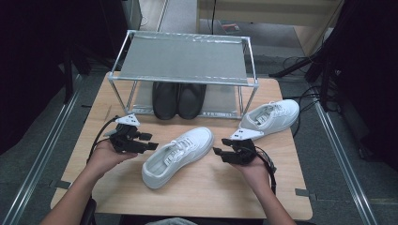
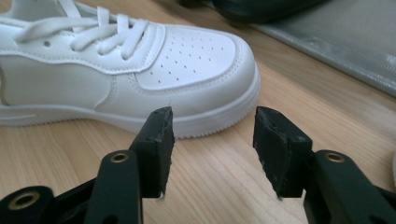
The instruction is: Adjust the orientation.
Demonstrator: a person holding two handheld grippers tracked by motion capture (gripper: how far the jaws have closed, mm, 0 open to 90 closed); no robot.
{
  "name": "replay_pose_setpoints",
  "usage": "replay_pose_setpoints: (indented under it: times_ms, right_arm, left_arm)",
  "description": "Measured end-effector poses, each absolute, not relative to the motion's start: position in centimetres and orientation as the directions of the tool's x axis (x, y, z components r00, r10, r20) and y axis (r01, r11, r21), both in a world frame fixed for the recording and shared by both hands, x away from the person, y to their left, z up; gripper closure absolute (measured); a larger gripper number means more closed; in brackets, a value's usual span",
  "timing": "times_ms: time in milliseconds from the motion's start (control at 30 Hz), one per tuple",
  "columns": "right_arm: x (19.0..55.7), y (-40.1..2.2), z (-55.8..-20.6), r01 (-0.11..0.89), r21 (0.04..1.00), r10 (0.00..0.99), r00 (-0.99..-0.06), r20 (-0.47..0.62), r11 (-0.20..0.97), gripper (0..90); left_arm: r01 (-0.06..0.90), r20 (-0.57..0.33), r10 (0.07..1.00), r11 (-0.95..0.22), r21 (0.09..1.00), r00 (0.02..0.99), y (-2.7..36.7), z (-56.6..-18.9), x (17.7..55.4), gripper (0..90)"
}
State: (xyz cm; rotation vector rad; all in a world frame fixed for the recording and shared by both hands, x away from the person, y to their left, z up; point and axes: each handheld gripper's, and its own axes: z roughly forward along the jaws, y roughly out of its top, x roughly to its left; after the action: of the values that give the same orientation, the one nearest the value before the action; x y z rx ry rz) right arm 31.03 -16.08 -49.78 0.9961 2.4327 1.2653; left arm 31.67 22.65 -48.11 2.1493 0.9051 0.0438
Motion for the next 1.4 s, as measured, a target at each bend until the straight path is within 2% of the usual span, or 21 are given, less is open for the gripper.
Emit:
replay_pose_setpoints:
  times_ms: [167, 233, 300, 367, 467, 633, 833, 1400]
  right_arm:
    - [30.8, -15.3, -49.9, 0.459, 0.804, 0.652, -0.749, 0.12, 0.379, 54.7]
    - [30.6, -14.9, -50.0, 0.458, 0.808, 0.642, -0.755, 0.133, 0.371, 62.0]
    - [30.5, -14.6, -50.1, 0.459, 0.809, 0.626, -0.765, 0.149, 0.368, 74.1]
    - [30.2, -13.9, -50.4, 0.467, 0.807, 0.615, -0.77, 0.169, 0.362, 82.6]
    - [29.8, -12.8, -50.8, 0.469, 0.796, 0.597, -0.783, 0.174, 0.384, 89.8]
    - [29.6, -11.4, -51.1, 0.467, 0.787, 0.569, -0.802, 0.184, 0.403, 90.0]
    - [29.7, -10.8, -51.6, 0.457, 0.779, 0.562, -0.81, 0.165, 0.43, 88.6]
    - [31.0, -10.7, -51.6, 0.469, 0.774, 0.561, -0.808, 0.18, 0.426, 89.0]
  left_arm:
    - [0.586, -0.251, 0.615, -0.432, 0.685, 0.747, 22.6, -48.4, 31.5, 78.7]
    - [0.567, -0.226, 0.613, -0.444, 0.694, 0.757, 22.5, -48.4, 31.4, 85.2]
    - [0.563, -0.224, 0.607, -0.452, 0.692, 0.763, 22.4, -48.5, 31.3, 89.7]
    - [0.571, -0.233, 0.603, -0.459, 0.681, 0.763, 22.3, -48.8, 31.5, 90.0]
    - [0.584, -0.253, 0.594, -0.469, 0.663, 0.764, 22.1, -49.4, 31.6, 90.0]
    - [0.567, -0.223, 0.577, -0.528, 0.632, 0.786, 21.2, -50.3, 31.6, 89.9]
    - [0.604, -0.282, 0.579, -0.491, 0.628, 0.765, 21.6, -50.8, 31.6, 89.8]
    - [0.582, -0.251, 0.575, -0.513, 0.631, 0.779, 20.6, -50.8, 29.6, 89.8]
